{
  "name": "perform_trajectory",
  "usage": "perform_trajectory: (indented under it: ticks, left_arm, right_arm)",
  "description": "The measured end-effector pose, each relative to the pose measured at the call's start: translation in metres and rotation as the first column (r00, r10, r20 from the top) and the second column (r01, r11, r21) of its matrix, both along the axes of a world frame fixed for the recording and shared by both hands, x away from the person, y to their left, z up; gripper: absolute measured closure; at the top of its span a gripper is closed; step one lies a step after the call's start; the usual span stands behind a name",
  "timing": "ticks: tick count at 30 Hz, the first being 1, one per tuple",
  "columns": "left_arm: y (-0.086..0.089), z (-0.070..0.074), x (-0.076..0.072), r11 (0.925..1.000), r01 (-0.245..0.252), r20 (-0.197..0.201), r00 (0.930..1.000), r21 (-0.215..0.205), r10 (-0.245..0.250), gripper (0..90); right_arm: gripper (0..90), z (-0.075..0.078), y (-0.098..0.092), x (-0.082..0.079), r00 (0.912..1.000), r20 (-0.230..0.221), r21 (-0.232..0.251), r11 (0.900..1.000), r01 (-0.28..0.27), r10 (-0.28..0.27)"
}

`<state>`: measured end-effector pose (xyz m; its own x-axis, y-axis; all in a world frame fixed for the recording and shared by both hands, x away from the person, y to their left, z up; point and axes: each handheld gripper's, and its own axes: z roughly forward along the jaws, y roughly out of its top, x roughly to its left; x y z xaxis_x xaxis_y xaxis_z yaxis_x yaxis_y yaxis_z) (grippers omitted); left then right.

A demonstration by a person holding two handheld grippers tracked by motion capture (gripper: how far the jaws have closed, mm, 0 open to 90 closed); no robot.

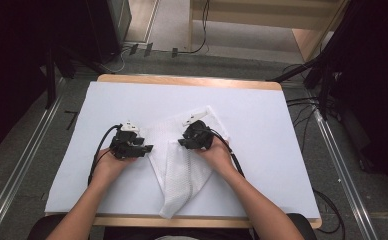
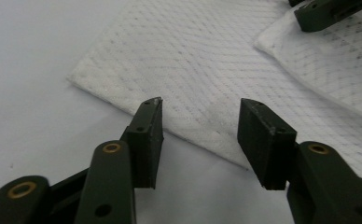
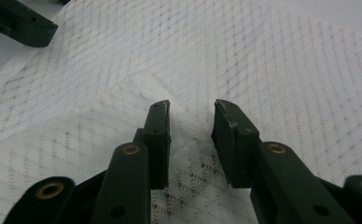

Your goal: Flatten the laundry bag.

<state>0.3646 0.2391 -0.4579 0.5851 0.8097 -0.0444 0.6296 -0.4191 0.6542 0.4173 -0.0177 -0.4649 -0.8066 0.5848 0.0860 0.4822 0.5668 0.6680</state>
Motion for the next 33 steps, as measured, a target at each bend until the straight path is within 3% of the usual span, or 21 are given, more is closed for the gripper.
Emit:
perform_trajectory:
  ticks: [2,6,9,14,16,19,22,26,33]
  left_arm:
    - [-0.004,-0.001,-0.003,0.9993,-0.03,0.027,0.9992,0.022,0.03,59.7]
    - [-0.004,-0.002,-0.003,0.998,-0.062,0.031,0.9976,0.014,0.062,67.2]
    - [-0.004,-0.001,-0.003,0.9977,-0.066,0.033,0.9973,0.018,0.065,70.6]
    - [-0.009,-0.002,-0.003,0.9989,-0.047,0.024,0.9986,0.0,0.047,88.5]
    - [-0.009,-0.001,-0.001,0.999,-0.044,0.005,0.999,0.001,0.044,89.1]
    - [-0.004,0.001,0.004,0.9972,-0.055,-0.043,0.9977,-0.051,0.053,90.0]
    - [0.003,0.004,0.008,0.9918,-0.077,-0.065,0.9953,-0.102,0.071,90.0]
    - [0.011,0.008,0.013,0.9869,-0.099,-0.068,0.9936,-0.128,0.091,90.0]
    - [0.029,0.014,0.023,0.9814,-0.14,-0.075,0.9886,-0.131,0.131,90.0]
  right_arm:
    - [72.4,0.0,0.0,0.0,1.0,-0.001,0.0,1.0,0.002,-0.002]
    - [79.9,0.001,0.0,-0.001,0.9999,-0.016,0.0,1.0,-0.005,0.005]
    - [81.8,0.001,0.001,-0.002,0.9996,-0.029,0.002,1.0,-0.006,0.007]
    - [88.2,0.002,0.002,-0.002,0.9996,-0.026,0.003,1.0,-0.012,0.013]
    - [89.5,0.002,0.002,-0.002,0.9991,-0.042,0.006,1.0,-0.009,0.009]
    - [89.9,0.004,0.0,-0.001,0.9971,-0.075,0.023,1.0,-0.004,0.006]
    - [89.9,0.009,-0.004,0.001,0.9973,-0.073,0.051,0.999,-0.002,0.006]
    - [89.9,0.019,-0.011,0.001,0.9979,-0.065,0.081,0.997,0.008,-0.003]
    - [89.9,0.037,-0.028,-0.003,0.9979,-0.064,0.158,0.987,0.019,-0.009]
